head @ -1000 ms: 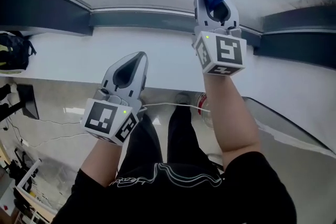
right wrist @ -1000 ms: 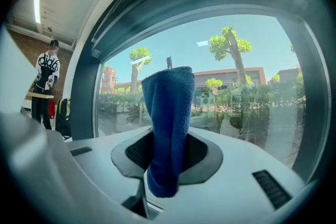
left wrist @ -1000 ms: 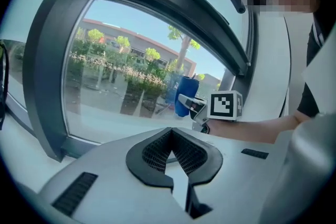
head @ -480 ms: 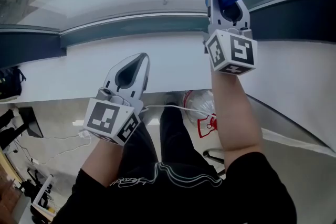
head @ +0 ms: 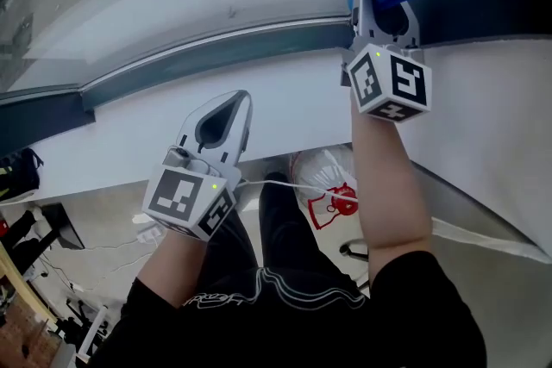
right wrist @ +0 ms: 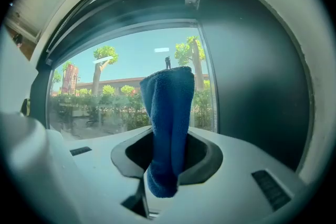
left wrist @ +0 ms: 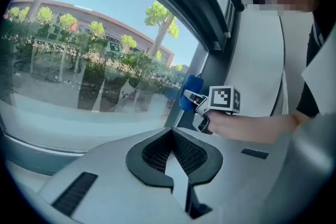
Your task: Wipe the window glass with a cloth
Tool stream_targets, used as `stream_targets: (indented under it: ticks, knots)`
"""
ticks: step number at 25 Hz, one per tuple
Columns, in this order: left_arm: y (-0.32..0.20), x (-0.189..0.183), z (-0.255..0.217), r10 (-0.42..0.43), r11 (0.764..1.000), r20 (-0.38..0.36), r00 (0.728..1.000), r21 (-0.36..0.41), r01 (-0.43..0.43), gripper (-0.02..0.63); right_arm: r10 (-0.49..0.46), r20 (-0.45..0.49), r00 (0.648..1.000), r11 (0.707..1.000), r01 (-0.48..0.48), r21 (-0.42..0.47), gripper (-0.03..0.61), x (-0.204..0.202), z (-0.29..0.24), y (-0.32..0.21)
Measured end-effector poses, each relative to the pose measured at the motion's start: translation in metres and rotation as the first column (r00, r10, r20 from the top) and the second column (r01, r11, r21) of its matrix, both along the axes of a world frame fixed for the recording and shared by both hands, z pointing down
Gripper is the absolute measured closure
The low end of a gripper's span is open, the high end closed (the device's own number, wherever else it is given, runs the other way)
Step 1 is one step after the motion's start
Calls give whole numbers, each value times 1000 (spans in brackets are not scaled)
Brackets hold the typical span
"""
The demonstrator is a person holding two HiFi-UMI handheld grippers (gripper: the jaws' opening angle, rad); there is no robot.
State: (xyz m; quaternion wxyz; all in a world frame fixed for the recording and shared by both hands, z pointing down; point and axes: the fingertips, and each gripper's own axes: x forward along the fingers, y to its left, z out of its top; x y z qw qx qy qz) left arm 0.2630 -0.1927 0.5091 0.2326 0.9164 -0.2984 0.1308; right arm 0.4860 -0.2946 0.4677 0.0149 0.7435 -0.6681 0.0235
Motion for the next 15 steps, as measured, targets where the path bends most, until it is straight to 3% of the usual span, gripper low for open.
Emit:
stream_targets:
  ticks: [6,15]
  knots:
    - [0,17,12,22,1000,7,1000,-17,-22,611,17,7,1000,1000,-17,7,485,20,2,-4]
    - [-6,-4,2,-26,999,14,1000,-18,26,611,-22,7,1000,1000,22,-2,485,-14,7,3]
